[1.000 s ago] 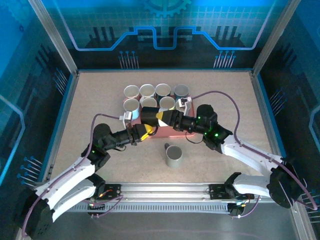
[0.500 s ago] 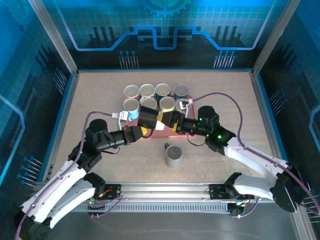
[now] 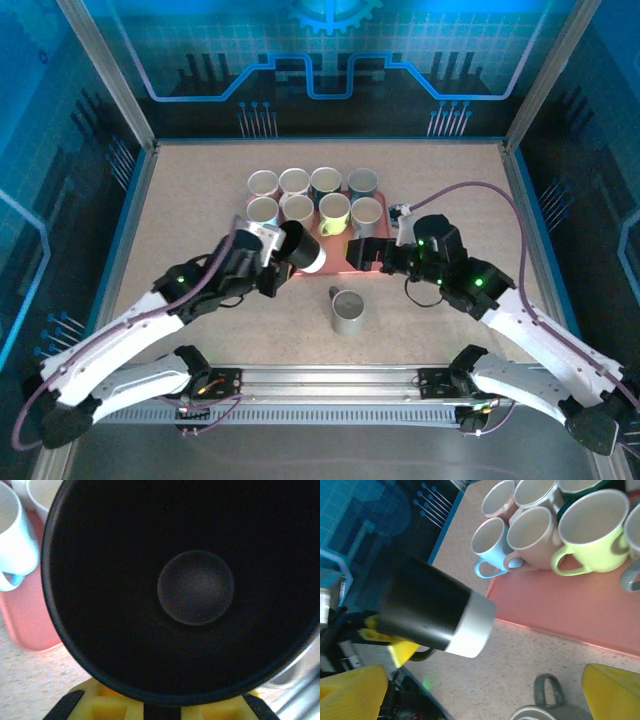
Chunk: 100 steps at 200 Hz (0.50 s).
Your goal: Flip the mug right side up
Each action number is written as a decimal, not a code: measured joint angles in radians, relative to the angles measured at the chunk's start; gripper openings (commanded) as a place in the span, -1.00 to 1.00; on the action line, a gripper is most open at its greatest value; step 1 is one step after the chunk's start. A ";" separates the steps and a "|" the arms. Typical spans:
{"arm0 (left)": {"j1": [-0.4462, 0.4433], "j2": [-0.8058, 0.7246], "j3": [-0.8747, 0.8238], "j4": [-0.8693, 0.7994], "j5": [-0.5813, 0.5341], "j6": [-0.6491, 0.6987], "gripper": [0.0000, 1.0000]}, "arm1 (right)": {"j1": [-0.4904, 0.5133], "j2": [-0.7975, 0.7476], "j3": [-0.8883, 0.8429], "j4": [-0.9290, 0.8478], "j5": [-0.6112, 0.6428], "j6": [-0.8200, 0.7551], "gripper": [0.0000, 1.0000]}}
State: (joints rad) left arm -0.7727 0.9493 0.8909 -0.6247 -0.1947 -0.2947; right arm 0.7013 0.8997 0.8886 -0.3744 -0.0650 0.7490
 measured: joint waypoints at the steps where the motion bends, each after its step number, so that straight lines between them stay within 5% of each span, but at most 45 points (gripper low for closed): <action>1: -0.002 0.003 0.000 -0.001 -0.005 0.003 -1.00 | 0.000 -0.002 0.000 -0.001 0.001 -0.002 1.00; 48: -0.046 0.137 0.000 0.017 -0.273 0.097 -1.00 | 0.000 -0.048 0.004 -0.045 0.010 -0.100 1.00; 100: -0.057 0.280 -0.013 0.154 -0.338 0.143 -1.00 | 0.000 -0.063 0.013 -0.092 0.012 -0.172 1.00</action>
State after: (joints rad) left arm -0.8299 1.2297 0.8783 -0.4706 -0.5323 -0.1513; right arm 0.7013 0.8368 0.9016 -0.4664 -0.0528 0.5766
